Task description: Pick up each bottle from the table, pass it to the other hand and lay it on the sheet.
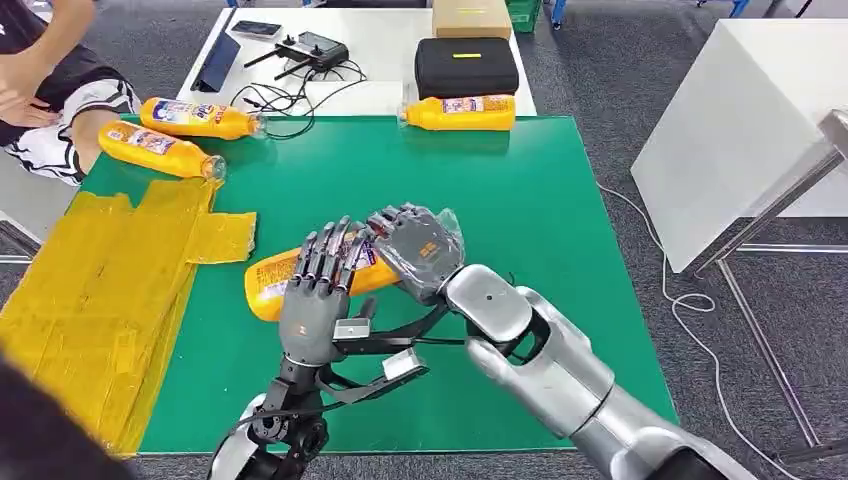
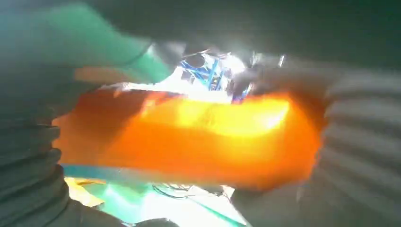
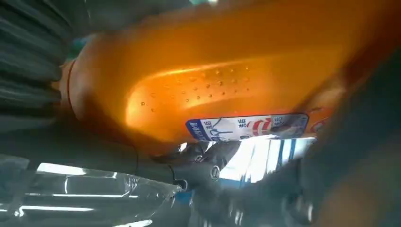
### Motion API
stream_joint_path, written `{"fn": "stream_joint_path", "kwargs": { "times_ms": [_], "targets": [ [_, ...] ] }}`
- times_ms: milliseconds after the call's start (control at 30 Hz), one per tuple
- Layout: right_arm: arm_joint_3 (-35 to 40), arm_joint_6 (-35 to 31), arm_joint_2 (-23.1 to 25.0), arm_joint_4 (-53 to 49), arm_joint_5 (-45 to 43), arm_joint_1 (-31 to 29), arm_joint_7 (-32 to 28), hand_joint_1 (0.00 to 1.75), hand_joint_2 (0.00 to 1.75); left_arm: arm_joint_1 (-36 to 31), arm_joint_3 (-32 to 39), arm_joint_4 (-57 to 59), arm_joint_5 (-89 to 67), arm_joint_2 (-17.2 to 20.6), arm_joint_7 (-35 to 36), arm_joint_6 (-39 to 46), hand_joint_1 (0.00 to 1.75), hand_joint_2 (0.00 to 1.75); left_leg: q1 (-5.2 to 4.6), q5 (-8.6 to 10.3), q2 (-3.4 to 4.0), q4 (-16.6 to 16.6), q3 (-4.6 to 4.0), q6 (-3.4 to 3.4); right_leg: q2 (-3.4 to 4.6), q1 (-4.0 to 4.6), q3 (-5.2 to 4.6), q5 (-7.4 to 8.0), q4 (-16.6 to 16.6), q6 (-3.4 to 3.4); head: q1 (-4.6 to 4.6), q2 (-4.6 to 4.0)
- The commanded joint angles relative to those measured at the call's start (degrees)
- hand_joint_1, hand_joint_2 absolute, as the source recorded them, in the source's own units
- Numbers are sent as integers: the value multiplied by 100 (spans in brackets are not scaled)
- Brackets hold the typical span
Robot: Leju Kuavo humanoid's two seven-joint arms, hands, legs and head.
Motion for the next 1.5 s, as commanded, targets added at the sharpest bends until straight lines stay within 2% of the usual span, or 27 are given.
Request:
{"fn": "stream_joint_path", "kwargs": {
  "times_ms": [33, 67, 100, 133, 167, 200, 233, 267, 300, 333, 367, 400, 500, 533, 733, 767, 867, 900, 1133, 1167, 1200, 1233, 1333, 1433, 1500],
  "targets": [
    [1231, 469, -759, -2047, 878, -430, 290, 175, 175, -57, 299, 235, 44, 152, 25, -83, 0, 175, -2, -13, 23, -2, 21, -4, 14, 0, 12, -8, 3, -2, 2, 0],
    [1280, 601, -745, -2071, 866, -511, 334, 175, 175, -98, 289, 263, -58, 140, 105, -83, 0, 175, -1, -19, 26, -5, 37, -6, 13, 1, 27, -14, 2, -3, 0, 0],
    [1331, 663, -729, -2050, 808, -591, 370, 175, 175, -481, -634, 200, -194, 838, 1175, -83, 0, 175, 1, -12, 22, -3, 21, -5, 9, 2, 14, -8, 1, -3, 4, -2],
    [1354, 687, -685, -1986, 756, -634, 380, 175, 175, -1010, -2420, 761, -194, 1085, 3357, -83, 0, 175, 1, -19, 32, -5, 39, -9, 16, 3, 26, -13, 2, -6, -4, 0],
    [1355, 727, -634, -1925, 698, -631, 365, 175, 175, -1407, -3064, 1312, -194, 1091, 4602, -498, 0, 175, 0, -3, 7, -1, 9, -8, -5, 2, 5, -4, 5, -7, 4, 0],
    [1372, 730, -609, -1879, 697, -635, 365, 175, 175, -1441, -2963, 1334, -194, 1092, 4500, -493, 0, 175, -1, 0, -12, -4, 19, -11, -26, 1, 19, -10, 6, -8, -4, 0],
    [1390, 730, -597, -1842, 694, -637, 367, 175, 175, -1557, -3024, 1396, -194, 1160, 4689, -730, 0, 175, -5, 2, -20, -5, 12, -6, -28, -2, 12, -7, 2, -4, 0, 0],
    [1395, 732, -572, -1804, 694, -634, 367, 175, 175, -1875, -2800, 1445, -194, 1416, 4689, -1252, 0, 175, -4, 0, -21, -8, 25, -8, -28, 2, 24, -9, -3, -5, 4, 0],
    [1338, 714, -500, -1682, 695, -490, 387, 175, 175, -1953, -2288, 1101, -194, 1697, 4689, -1931, 0, 175, 1, -2, -9, -12, 38, -9, -19, 8, 35, -7, -7, -8, 0, 0],
    [1329, 650, -493, -1618, 726, -410, 395, 175, 175, -2052, -2086, 868, -194, 1949, 4689, -2466, 0, 175, 1, 6, 2, -10, 20, -5, -3, 7, 16, 5, -4, -9, 2, 0],
    [1339, 593, -504, -1575, 758, -372, 420, 175, 175, -2033, -1968, 751, -194, 1948, 4689, -2619, 0, 175, 8, 0, 14, -10, 31, -8, 9, 13, 29, 5, -4, -11, 2, 0],
    [1357, 550, -507, -1523, 746, -387, 417, 175, 175, -2023, -1888, 766, -194, 1846, 4689, -2690, 0, 175, 8, 5, -5, -6, 20, -4, -8, 11, 21, 3, 0, -8, 0, 0],
    [1374, 540, -498, -1499, 734, -416, 411, 175, 175, -2055, -1886, 793, -194, 1842, 4689, -2724, 0, 175, 15, 7, 15, -10, 42, -16, 9, 16, 38, 3, -1, -12, 7, 0],
    [1374, 540, -498, -1499, 734, -416, 411, 175, 175, -2055, -1886, 793, -194, 1842, 4689, -2724, 0, 175, 3, 13, -6, -13, 35, -13, -9, 1, 28, -2, 12, -10, -9, 0],
    [1374, 540, -498, -1499, 734, -416, 411, 175, 175, -2055, -1886, 793, -194, 1842, 4689, -2724, 0, 175, 10, 7, 0, -9, 41, -14, -6, 10, 37, -3, 8, -8, -6, 0],
    [1386, 613, -408, -1460, 624, -586, 343, 175, 175, -2174, -1951, 898, -194, 1829, 4689, -2749, 0, 175, 13, 12, -7, -5, 26, -12, -10, 14, 29, 1, 6, -7, -4, 0],
    [1469, 813, -329, -1444, 338, -717, 255, 175, 175, -2268, -1910, 1344, -194, 1538, 4689, -2627, 0, 175, 9, 4, 11, -5, 45, -16, 1, 9, 38, -4, 14, -10, -7, 0],
    [1490, 835, -331, -1456, 304, -733, 248, 175, 175, -2269, -1878, 1416, -194, 1500, 4689, -2584, 0, 175, 7, 13, -3, -2, 21, -12, -7, 6, 21, 2, 13, -7, -9, 0],
    [1510, 892, -641, -1869, 80, -463, 255, 175, 175, -2158, -1643, 1569, -194, 1340, 4689, -1880, 0, 175, 9, 3, -6, -18, 56, -16, -15, 6, 55, -8, 0, -11, -7, 0],
    [1490, 861, -742, -1955, 83, -380, 295, 175, 175, -2094, -1615, 1524, -194, 1289, 4689, -1763, 75, 175, 9, 0, -4, -19, 61, -17, -14, 7, 59, -11, 0, -12, -9, 0],
    [1474, 847, -781, -1985, 83, -351, 313, 175, 175, -2055, -1635, 1488, -194, 1261, 4689, -1649, 169, 175, 10, 0, -5, -17, 60, -17, -15, 8, 58, -12, 1, -11, -9, 0],
    [1437, 826, -816, -2020, 78, -313, 330, 175, 175, -1961, -1610, 1472, -194, 1138, 4689, -1451, 175, 175, 8, 6, -24, -16, 48, -13, -30, 6, 53, -10, -1, -8, -9, 0],
    [1378, 815, -815, -2014, 77, -265, 337, 175, 175, -1848, -1391, 1393, -194, 1067, 4447, -986, 175, 175, 4, 9, -32, -13, 40, -9, -35, 3, 46, -8, -1, -4, -9, 0],
    [1351, 784, -728, -1912, 70, -296, 330, 175, 175, -1720, -1169, 1210, -194, 1096, 4256, -549, 175, 175, 9, 0, -14, -13, 58, -12, -23, 8, 58, -12, -3, -6, -9, 0],
    [1341, 777, -656, -1843, 63, -347, 320, 175, 175, -1621, -996, 1063, -194, 1119, 4159, -324, 175, 175, 5, 8, -14, -9, 38, -11, -22, 4, 38, -5, 1, -6, -7, 0]
  ]
}}
